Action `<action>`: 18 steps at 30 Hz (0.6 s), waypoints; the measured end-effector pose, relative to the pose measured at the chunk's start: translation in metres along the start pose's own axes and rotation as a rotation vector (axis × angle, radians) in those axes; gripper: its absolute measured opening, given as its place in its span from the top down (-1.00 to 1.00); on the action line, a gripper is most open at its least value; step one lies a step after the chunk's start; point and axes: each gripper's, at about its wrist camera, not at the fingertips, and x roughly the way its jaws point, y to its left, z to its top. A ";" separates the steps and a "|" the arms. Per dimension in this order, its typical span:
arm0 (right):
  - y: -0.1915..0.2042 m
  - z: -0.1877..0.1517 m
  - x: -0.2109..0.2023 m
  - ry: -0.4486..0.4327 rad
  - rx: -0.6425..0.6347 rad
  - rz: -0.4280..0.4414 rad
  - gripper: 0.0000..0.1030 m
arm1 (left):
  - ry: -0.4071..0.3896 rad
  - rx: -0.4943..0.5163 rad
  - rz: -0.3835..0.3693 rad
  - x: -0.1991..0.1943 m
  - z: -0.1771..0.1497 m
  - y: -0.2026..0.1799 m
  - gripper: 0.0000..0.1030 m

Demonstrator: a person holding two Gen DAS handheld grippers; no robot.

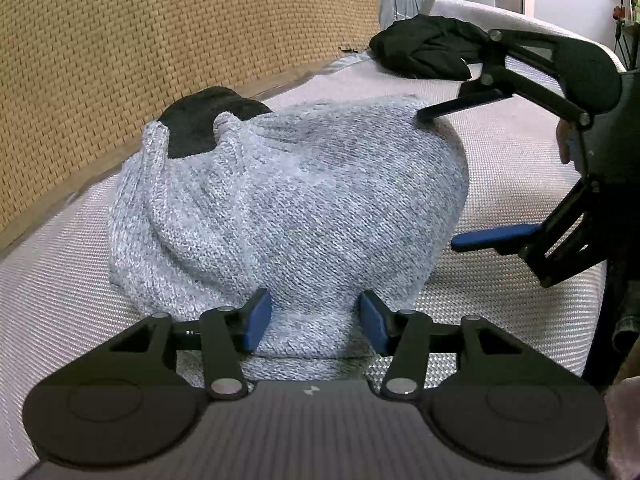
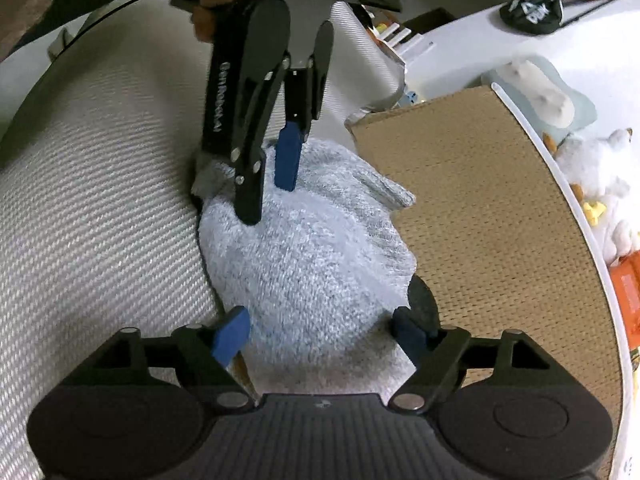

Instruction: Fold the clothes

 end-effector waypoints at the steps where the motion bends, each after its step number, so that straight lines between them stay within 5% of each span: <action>1: -0.001 0.001 0.002 -0.001 0.007 0.005 -0.60 | -0.001 -0.002 -0.001 0.000 0.000 0.000 -0.05; 18: 0.006 0.012 0.020 0.016 -0.083 0.062 -0.61 | -0.002 -0.003 -0.002 0.001 0.003 -0.001 -0.06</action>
